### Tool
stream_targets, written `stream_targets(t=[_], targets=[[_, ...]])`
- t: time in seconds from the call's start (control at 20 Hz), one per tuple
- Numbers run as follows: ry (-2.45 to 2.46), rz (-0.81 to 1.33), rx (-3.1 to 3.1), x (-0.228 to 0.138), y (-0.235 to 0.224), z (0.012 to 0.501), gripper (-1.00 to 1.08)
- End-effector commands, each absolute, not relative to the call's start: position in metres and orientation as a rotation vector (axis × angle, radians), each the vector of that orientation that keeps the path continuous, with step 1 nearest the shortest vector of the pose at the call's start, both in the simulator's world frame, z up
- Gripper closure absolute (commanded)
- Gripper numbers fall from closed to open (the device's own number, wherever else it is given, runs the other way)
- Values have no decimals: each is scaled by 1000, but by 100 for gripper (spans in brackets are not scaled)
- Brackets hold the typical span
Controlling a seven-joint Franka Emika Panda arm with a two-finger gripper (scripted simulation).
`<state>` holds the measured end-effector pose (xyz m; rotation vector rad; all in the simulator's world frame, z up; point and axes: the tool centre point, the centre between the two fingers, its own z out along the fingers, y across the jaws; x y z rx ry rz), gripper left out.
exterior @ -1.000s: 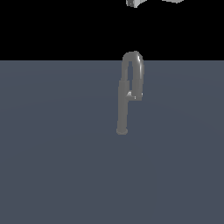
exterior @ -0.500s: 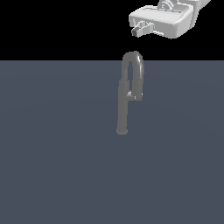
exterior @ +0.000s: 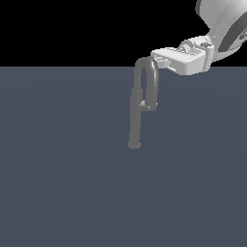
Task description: Turn on the faucet by rotating a designated handle.
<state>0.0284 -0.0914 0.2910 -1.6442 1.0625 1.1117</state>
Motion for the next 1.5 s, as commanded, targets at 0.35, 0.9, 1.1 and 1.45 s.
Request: stream_targets(t=[0.35, 0.9, 1.1, 1.45], targets=[[1156, 1216, -1342, 35, -95, 230, 108], [1180, 1243, -1250, 34, -92, 212, 108], [1180, 1243, -1250, 29, -93, 214, 108], [1180, 1243, -1250, 11, -94, 224, 108]])
